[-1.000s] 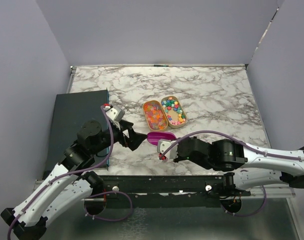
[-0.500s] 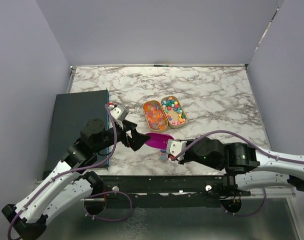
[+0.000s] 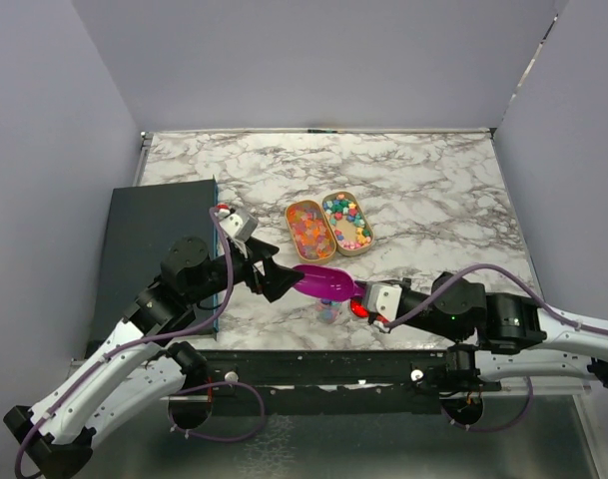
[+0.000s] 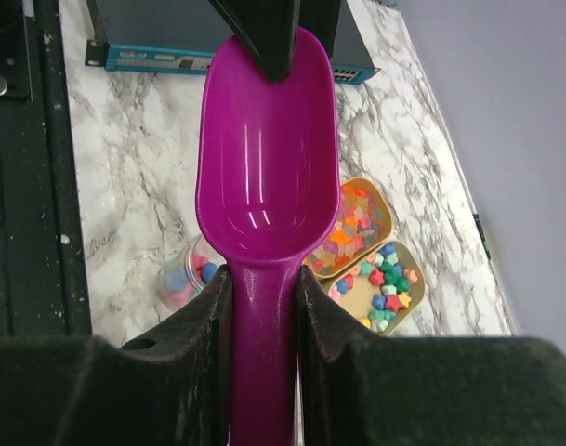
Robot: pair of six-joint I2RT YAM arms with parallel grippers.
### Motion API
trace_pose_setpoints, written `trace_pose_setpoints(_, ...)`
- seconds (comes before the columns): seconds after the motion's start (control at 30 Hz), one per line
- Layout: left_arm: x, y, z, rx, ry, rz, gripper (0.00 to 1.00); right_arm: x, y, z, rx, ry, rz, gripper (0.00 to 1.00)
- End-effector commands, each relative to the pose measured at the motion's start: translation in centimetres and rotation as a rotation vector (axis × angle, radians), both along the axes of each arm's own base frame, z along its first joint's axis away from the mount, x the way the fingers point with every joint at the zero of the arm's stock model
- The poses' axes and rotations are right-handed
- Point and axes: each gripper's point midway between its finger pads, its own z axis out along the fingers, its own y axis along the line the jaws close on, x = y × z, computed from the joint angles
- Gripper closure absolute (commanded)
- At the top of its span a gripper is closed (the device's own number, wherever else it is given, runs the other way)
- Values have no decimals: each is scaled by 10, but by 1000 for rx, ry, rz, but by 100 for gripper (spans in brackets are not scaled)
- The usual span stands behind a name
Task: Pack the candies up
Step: Scoop the fake candies from the storage box.
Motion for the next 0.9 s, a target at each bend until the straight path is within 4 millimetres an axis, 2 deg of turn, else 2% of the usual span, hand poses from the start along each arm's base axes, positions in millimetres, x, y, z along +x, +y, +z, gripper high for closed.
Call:
trace_pose_setpoints(0.0, 7, 5, -20, 65, 29, 37, 2, -17, 7, 51, 224, -26, 108, 99)
trace_pose_setpoints(0.1, 7, 5, -21, 69, 34, 37, 2, -13, 4, 53, 243, -28, 84, 99)
trace_pose_setpoints(0.27, 9, 5, -21, 70, 33, 44, 1, 7, 5, 23, 125, -29, -37, 99)
trace_pose_setpoints(0.43, 12, 10, -16, 62, 20, 79, 1, 19, 5, 4, 71, -20, -114, 99)
trace_pose_setpoints(0.6, 23, 28, -6, 49, -21, 204, 1, 48, 3, -18, -10, 15, -224, 99)
trace_pose_setpoints(0.87, 36, 64, 6, 44, -66, 405, 1, 102, -8, -37, -52, 89, -368, 99)
